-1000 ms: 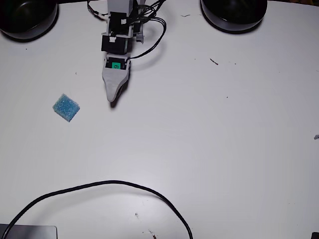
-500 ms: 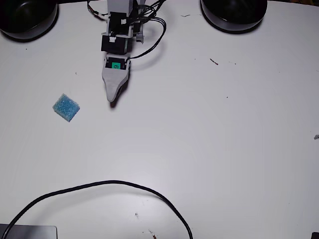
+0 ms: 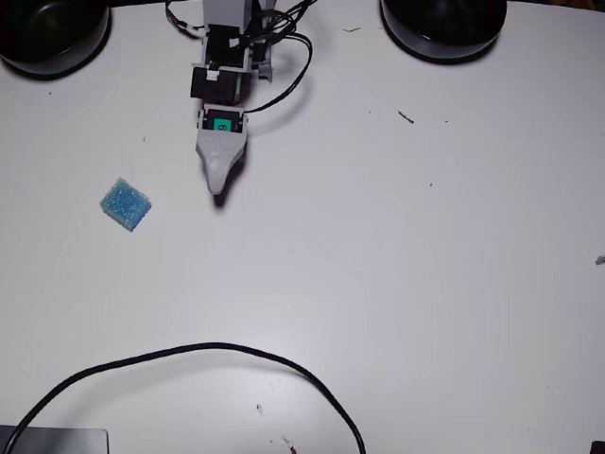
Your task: Grab the Blue cube
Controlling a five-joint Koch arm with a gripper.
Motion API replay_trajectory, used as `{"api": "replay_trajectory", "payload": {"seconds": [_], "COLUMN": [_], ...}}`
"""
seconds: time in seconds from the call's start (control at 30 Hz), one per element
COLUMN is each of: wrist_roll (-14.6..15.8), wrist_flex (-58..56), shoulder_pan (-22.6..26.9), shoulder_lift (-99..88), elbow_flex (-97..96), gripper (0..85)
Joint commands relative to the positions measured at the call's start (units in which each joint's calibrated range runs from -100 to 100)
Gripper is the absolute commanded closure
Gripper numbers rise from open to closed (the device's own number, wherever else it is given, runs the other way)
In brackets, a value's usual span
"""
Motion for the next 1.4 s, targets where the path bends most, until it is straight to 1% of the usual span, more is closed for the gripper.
{"api": "replay_trajectory", "payload": {"seconds": [0.0, 0.07, 0.13, 0.23, 0.33, 0.5, 0.57, 0.6, 0.63, 0.67, 0.7, 0.73, 0.77, 0.87, 1.07, 1.23, 1.37], "wrist_roll": [-1.27, -2.98, -3.47, -5.13, -7.37, -14.16, -15.34, -15.43, -15.87, -16.21, -16.21, -16.07, -15.78, -15.04, -16.36, -18.51, -18.27], "wrist_flex": [2.1, 2.18, 2.34, 4.59, 12.76, 30.71, 31.19, 30.55, 29.67, 26.3, 20.53, 14.76, 11.48, 4.35, -10.32, -19.29, -27.38], "shoulder_pan": [0.0, -0.24, -0.68, -1.76, -2.64, -4.15, -4.35, -4.4, -4.4, -4.44, -4.44, -4.3, -3.91, -3.42, -4.3, -4.4, -5.13], "shoulder_lift": [-4.91, -5.82, -5.04, 1.67, 13.02, 31.09, 31.47, 30.83, 28.51, 24.63, 18.18, 11.73, 7.34, -0.27, -5.3, -4.4, -4.4], "elbow_flex": [0.09, -0.09, 1.1, 4.94, 8.05, 10.52, 10.52, 10.43, 10.06, 9.79, 9.88, 10.24, 10.34, 11.89, 19.66, 26.89, 31.1], "gripper": [39.0, 39.2, 39.2, 39.2, 39.2, 39.1, 39.2, 39.2, 39.2, 39.2, 39.2, 39.2, 39.2, 39.2, 40.5, 40.3, 40.5]}}
